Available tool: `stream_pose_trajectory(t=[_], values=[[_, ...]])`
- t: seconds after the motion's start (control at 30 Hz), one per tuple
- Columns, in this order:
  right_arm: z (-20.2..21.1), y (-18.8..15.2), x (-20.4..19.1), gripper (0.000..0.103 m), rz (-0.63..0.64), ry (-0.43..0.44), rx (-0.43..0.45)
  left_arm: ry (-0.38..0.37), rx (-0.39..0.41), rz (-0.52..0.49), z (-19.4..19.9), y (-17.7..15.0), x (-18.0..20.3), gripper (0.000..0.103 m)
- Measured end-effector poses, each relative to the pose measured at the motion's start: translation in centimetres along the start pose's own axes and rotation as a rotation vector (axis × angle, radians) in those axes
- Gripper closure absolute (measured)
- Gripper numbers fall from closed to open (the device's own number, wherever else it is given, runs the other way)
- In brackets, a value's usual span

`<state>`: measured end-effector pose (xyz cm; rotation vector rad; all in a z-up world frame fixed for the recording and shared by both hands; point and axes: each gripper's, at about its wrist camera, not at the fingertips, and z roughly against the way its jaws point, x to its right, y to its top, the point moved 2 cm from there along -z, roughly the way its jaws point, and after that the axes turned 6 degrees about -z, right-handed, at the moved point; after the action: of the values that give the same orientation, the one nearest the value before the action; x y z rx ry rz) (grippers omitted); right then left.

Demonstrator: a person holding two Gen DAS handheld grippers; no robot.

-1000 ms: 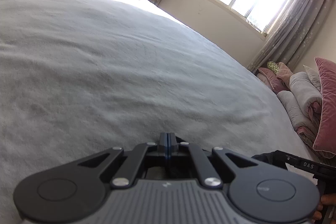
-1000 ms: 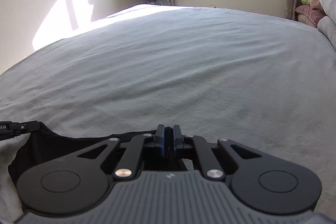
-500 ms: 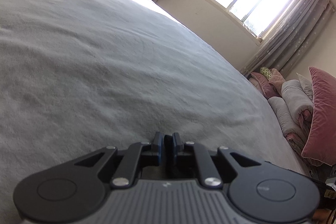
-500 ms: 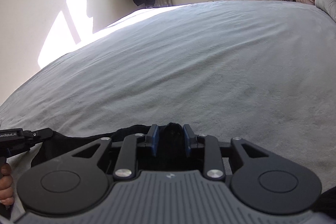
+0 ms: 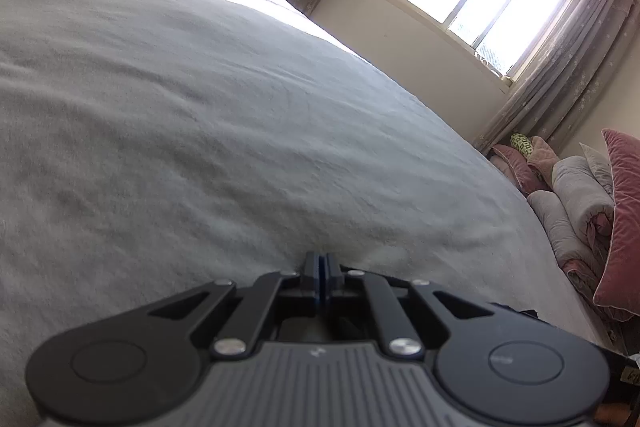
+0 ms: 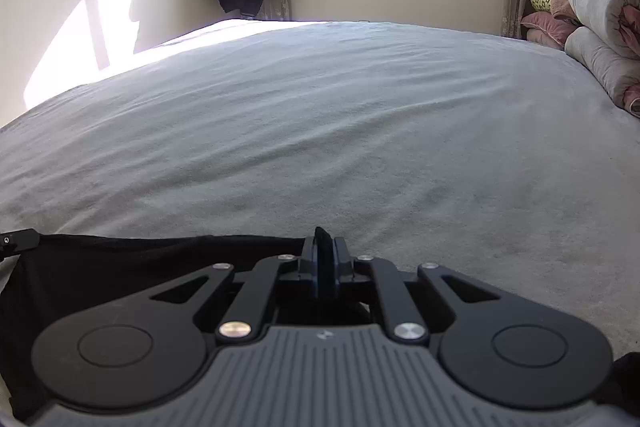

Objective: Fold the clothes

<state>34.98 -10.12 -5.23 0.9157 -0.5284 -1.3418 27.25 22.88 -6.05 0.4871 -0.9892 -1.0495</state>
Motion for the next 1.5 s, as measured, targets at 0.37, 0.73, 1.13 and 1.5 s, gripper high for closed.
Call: stream_pose_trajectory(t=[0.37,0.73,1.13,1.5], values=[[8.8,-3.1,-2.9,0.052,-0.028,0.229,-0.021,0.013,-0.169,-0.038,3.1,0.5,2.4,0.052],[8.5,-5.6,-5.2,0.071,-0.102,0.365,-0.090,-0.021,-0.376,0.072,5.4,-1.7,2.5,0.056],[7.8,-6.5,-7.3,0.073,-0.010,0.316,-0.120,0.212,-0.291,-0.149,6.5,-2.3,3.6,0.100],[12.2,-4.3,-2.3,0.064,-0.043,0.204,-0.047,0.175,-0.220,-0.288,5.0,-2.3,5.1,0.076]])
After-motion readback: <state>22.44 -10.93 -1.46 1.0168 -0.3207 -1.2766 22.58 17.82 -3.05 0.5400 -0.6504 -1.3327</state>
